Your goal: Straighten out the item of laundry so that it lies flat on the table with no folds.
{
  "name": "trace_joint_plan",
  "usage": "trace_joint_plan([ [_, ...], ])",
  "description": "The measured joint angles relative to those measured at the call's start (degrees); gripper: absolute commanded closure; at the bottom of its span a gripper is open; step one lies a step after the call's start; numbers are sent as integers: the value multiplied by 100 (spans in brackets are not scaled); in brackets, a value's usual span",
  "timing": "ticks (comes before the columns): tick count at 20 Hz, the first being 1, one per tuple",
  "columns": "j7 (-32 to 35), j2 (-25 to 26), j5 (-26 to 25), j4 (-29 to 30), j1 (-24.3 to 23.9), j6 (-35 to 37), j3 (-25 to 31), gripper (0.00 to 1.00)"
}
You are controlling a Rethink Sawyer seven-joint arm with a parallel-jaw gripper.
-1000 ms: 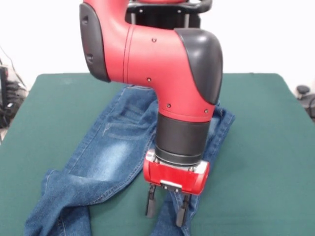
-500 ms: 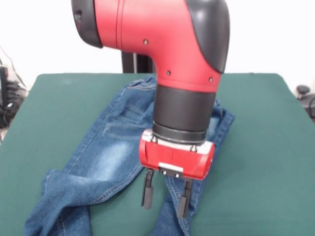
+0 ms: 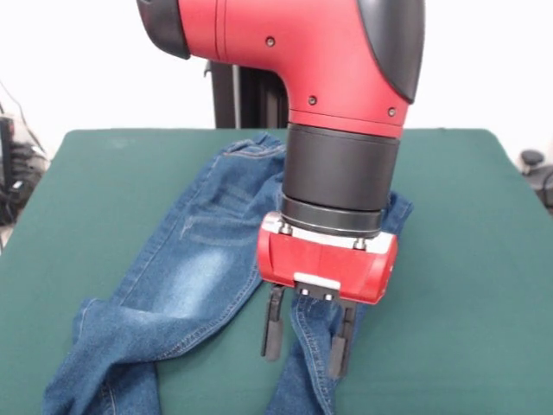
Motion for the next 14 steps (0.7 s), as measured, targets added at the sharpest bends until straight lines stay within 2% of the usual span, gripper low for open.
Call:
trace_joint_plan([
  [14, 0, 91, 5, -30, 5, -1, 0, 0],
])
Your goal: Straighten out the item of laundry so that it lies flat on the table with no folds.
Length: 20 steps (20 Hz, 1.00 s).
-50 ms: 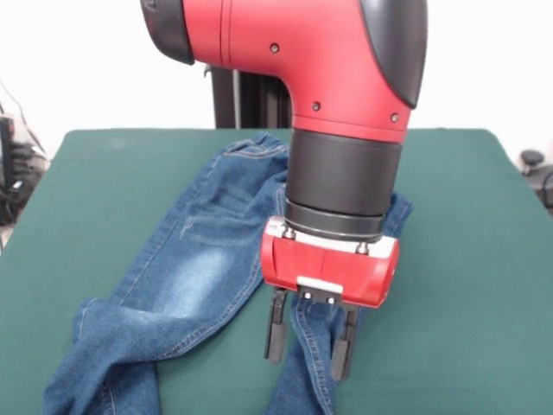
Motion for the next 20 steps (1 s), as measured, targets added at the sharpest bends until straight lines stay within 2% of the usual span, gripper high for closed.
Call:
trace_joint_plan([
  [20, -1, 1020, -4, -474, -61, -172, 172, 0],
])
